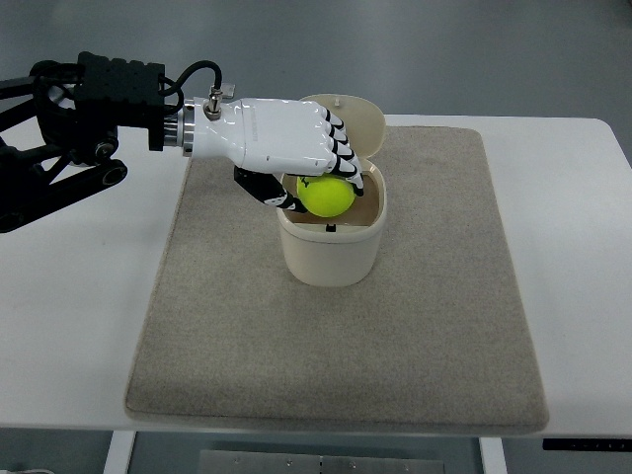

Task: Put tennis ball into box with left hand
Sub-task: 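Open the left hand fingers to drop the ball into the bin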

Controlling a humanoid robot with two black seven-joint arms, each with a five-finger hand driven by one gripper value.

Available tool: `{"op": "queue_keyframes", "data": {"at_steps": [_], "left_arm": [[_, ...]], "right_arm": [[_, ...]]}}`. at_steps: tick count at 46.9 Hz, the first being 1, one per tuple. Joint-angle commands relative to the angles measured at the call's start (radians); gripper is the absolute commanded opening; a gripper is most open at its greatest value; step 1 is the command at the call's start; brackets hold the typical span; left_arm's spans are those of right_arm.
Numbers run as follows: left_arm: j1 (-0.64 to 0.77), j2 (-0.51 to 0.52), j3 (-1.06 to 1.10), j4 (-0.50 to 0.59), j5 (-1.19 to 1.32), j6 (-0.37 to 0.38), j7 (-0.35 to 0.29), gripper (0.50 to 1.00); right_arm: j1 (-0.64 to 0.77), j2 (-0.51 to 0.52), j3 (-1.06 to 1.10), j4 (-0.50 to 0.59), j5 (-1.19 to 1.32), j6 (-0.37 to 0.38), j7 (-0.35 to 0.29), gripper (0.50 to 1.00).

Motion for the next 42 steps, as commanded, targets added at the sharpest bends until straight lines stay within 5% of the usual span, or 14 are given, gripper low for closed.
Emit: {"op": "queue_keyframes", "data": {"at_steps": [1,20,30,42], "left_arm": [[0.0,0.0,0.0,0.0,-0.001,0.0,0.0,0.726],[0.0,0.0,0.0,0.001,-0.001,-0.001,0.0,0.778],[0.003,0.002,0.0,-0.002,-0.007,-0.001,0.0,0.872],[0.0,0.006,0.0,-0.005,-0.009,-0.003,-0.001,0.879]], "right_arm": [[0.0,0.0,0.0,0.0,0.0,0.0,0.0,0.901],[0.0,0.0,0.0,0.0,0.0,0.0,0.0,0.901],[0.0,0.0,-0.001,0.0,0.0,0.0,0.0,0.901],[0.0,0.0,0.0,0.0,0.0,0.0,0.0,0.901]]}}
